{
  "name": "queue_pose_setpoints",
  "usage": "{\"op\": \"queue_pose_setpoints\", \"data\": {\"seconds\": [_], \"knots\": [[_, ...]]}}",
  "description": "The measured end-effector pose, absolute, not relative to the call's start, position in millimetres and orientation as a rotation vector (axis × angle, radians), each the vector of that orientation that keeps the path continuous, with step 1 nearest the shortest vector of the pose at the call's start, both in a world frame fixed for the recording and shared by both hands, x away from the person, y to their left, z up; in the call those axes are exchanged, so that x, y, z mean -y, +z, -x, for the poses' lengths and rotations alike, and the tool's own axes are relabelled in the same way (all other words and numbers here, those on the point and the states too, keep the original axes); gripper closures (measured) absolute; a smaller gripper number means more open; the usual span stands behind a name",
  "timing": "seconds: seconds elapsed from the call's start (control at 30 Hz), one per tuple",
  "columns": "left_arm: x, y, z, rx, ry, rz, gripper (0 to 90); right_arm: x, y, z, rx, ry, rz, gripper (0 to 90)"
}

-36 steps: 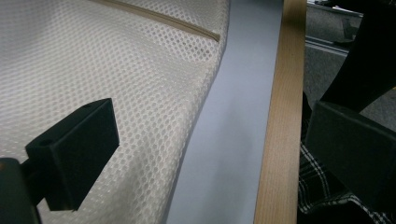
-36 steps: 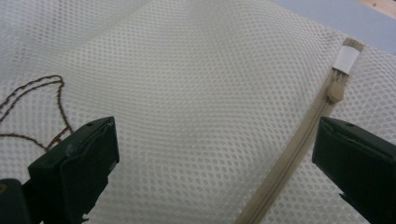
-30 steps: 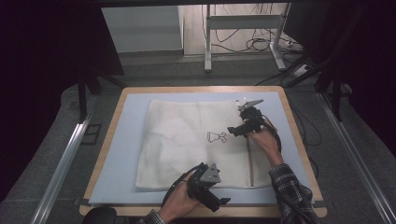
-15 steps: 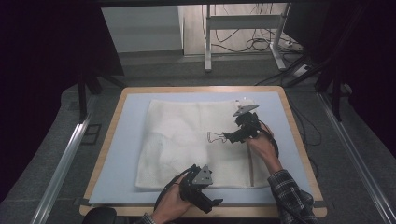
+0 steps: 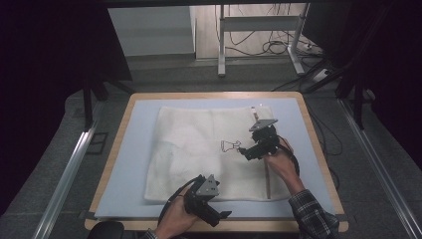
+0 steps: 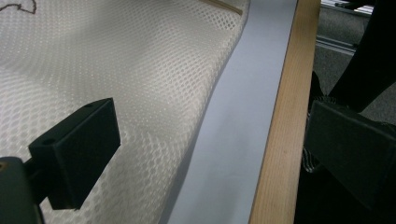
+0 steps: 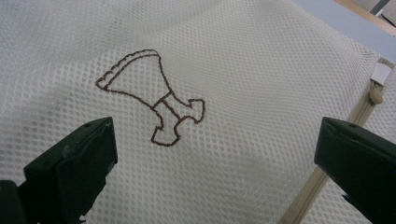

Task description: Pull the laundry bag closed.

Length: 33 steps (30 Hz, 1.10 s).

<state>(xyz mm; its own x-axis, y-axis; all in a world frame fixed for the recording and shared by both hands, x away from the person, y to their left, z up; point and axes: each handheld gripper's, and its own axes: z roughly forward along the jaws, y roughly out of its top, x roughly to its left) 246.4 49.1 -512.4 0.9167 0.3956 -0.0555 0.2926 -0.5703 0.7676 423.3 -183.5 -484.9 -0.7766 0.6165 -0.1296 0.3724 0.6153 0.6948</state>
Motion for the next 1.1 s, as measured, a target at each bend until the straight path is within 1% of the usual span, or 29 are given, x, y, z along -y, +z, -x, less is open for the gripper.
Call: {"op": "queue_pose_setpoints", "data": {"seconds": [0.27, 0.77, 1.1], "knots": [[-56.2, -511.9, -244.3, -0.483, 0.175, -2.237, 3.3, 185.4, -480.7, -410.5, -2.484, 0.941, -0.783, 0.0], [-72.3, -510.4, -241.7, -0.505, 0.210, -2.221, 3.2, 195.6, -471.2, -384.8, -2.463, 1.025, -0.822, 0.0], [-83.9, -510.3, -243.7, -0.548, 0.194, -2.187, 3.5, 204.3, -466.9, -365.0, -2.420, 1.058, -0.836, 0.0]]}}
